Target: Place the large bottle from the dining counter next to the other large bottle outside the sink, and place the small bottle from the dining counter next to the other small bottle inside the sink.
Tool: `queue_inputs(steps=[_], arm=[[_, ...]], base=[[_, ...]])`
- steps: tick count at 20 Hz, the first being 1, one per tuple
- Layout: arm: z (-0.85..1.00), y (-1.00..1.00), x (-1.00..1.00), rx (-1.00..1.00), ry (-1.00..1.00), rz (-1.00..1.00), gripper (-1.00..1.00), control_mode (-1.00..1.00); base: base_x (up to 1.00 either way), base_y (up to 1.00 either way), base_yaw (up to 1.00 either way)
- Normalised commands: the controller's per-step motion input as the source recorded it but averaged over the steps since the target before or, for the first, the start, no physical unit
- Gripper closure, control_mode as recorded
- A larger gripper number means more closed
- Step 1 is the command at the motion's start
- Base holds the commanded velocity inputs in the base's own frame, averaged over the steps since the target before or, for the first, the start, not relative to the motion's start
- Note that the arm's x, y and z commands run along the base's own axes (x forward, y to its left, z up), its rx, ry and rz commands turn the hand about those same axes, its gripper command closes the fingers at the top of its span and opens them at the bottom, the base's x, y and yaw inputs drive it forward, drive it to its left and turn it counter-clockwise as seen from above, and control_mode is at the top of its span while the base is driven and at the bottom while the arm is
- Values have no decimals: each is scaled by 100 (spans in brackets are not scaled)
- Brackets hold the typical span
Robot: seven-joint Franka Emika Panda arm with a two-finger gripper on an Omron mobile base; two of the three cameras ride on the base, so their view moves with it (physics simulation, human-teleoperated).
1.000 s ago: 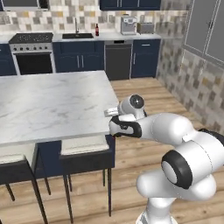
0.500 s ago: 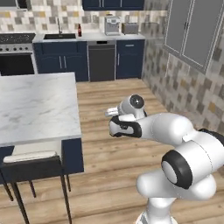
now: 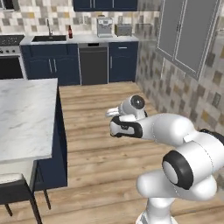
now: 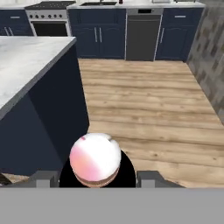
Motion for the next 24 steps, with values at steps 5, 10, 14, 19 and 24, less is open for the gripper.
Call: queue_inputs(steps=[5, 10, 14, 19, 24], arm=[[0, 0, 0, 0, 0, 0, 100, 100], [0, 0, 0, 0, 0, 0, 100, 100], [0, 0, 0, 0, 0, 0, 100, 100], [0, 0, 0, 0, 0, 0, 100, 100], [0, 0, 0, 0, 0, 0, 100, 100]], base=[[100, -20, 0], [100, -10, 0], [100, -1, 0], [100, -1, 0], [100, 0, 0]])
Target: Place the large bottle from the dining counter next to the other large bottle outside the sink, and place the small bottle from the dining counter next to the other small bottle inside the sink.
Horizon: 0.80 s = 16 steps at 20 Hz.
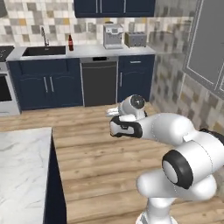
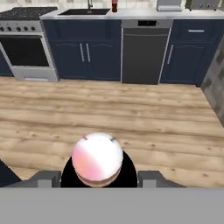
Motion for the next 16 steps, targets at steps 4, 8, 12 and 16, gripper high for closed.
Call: queue_inputs(steps=[4, 8, 12, 16], arm=[[0, 0, 0, 0, 0, 0, 100, 100], [0, 0, 0, 0, 0, 0, 100, 100], [0, 0, 0, 0, 0, 0, 100, 100], [0, 0, 0, 0, 0, 0, 100, 100]], base=[[100, 0, 0], [97, 0, 0], [98, 0, 0], [96, 1, 0]])
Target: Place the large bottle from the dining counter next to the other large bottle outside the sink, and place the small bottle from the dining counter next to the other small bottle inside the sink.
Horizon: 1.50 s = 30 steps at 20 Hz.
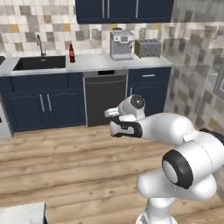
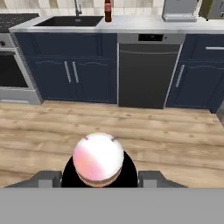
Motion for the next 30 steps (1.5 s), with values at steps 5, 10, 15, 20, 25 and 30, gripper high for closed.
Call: queue_inputs(steps=[5, 10, 15, 20, 25, 30], arm=[[0, 0, 0, 0, 0, 0, 100, 100], [0, 0, 0, 0, 0, 0, 100, 100], [0, 0, 0, 0, 0, 0, 100, 100], [0, 0, 0, 0, 0, 0, 100, 100], [0, 0, 0, 0, 0, 0, 100, 100], [0, 0, 0, 0, 0, 0, 100, 100]], base=[[96, 4, 0], [93, 14, 0], [66, 38, 0], [48, 49, 0], [39, 50, 0], [49, 33, 0]])
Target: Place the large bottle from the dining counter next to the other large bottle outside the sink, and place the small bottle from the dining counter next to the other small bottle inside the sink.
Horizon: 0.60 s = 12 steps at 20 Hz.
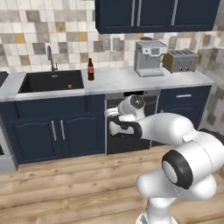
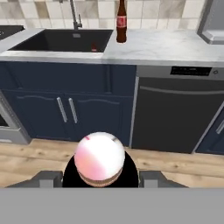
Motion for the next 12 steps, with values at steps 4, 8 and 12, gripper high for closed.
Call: queue_inputs(steps=[4, 8, 12], arm=[[0, 0, 0, 0, 0, 0, 100, 100], [0, 0, 0, 0, 0, 0, 100, 100], [0, 0, 0, 0, 0, 0, 100, 100]], base=[[55, 18, 0], [57, 18, 0], [56, 27, 0]])
